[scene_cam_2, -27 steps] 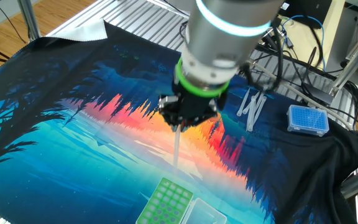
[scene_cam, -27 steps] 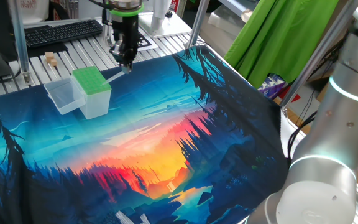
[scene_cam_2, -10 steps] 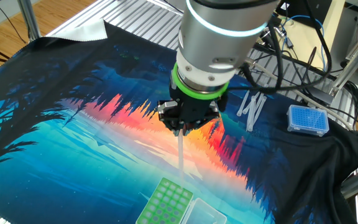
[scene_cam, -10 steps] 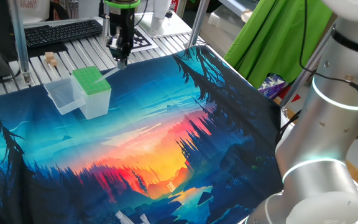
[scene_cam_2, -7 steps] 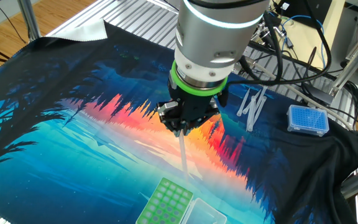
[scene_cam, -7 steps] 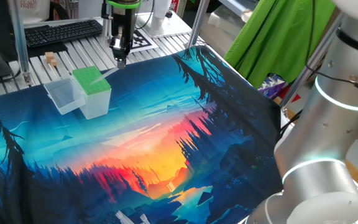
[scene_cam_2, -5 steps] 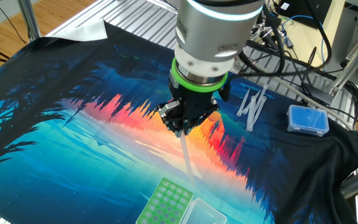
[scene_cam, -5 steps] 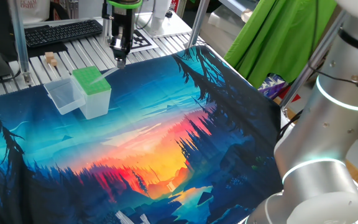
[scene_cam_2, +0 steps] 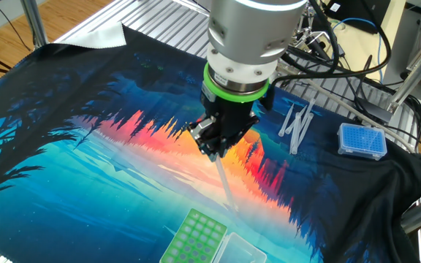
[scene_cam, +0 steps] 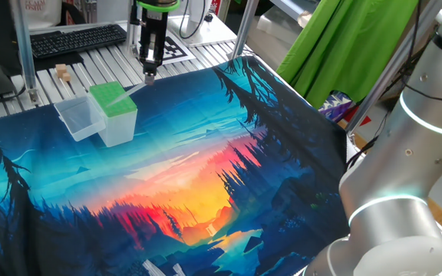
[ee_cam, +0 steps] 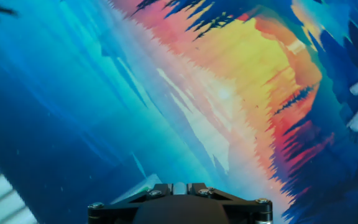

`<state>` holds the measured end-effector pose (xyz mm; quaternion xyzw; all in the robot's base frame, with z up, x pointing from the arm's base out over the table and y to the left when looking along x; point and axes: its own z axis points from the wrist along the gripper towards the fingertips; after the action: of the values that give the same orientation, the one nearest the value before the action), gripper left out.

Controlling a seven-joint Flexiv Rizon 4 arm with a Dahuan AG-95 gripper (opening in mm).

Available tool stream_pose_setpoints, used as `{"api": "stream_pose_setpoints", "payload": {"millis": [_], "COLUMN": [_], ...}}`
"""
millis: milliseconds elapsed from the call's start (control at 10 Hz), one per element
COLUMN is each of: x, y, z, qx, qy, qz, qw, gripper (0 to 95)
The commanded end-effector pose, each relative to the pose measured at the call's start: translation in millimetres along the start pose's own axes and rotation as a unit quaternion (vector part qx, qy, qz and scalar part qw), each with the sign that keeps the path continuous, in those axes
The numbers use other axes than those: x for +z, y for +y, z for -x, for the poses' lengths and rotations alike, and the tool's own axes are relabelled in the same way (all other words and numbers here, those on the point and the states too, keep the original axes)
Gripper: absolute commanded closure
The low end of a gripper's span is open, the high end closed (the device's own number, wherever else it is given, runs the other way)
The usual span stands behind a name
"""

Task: Insert a large pipette tip into the holder for large pipette tips

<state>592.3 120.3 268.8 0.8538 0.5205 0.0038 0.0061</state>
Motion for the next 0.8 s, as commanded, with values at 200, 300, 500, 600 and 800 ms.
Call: {"api": "stream_pose_setpoints", "payload": {"millis": [200, 300, 500, 600, 800], "x": [-0.5, -0.4, -0.8, -1.2, -4.9], "y": [-0.4, -0.1, 0.0, -0.3, -0.5], "z": [-0.2, 0.5, 0.7, 0.3, 1.2], "qx": [-0.091, -0.103, -0.146, -0.147, -0.138], "qy": [0.002, 0.001, -0.011, -0.017, -0.042], "qz": [0.015, 0.018, 0.034, 0.037, 0.048], "qw": [0.9957, 0.9946, 0.9886, 0.9883, 0.9884], "gripper": [95.0, 95.0, 95.0, 95.0, 95.0]}}
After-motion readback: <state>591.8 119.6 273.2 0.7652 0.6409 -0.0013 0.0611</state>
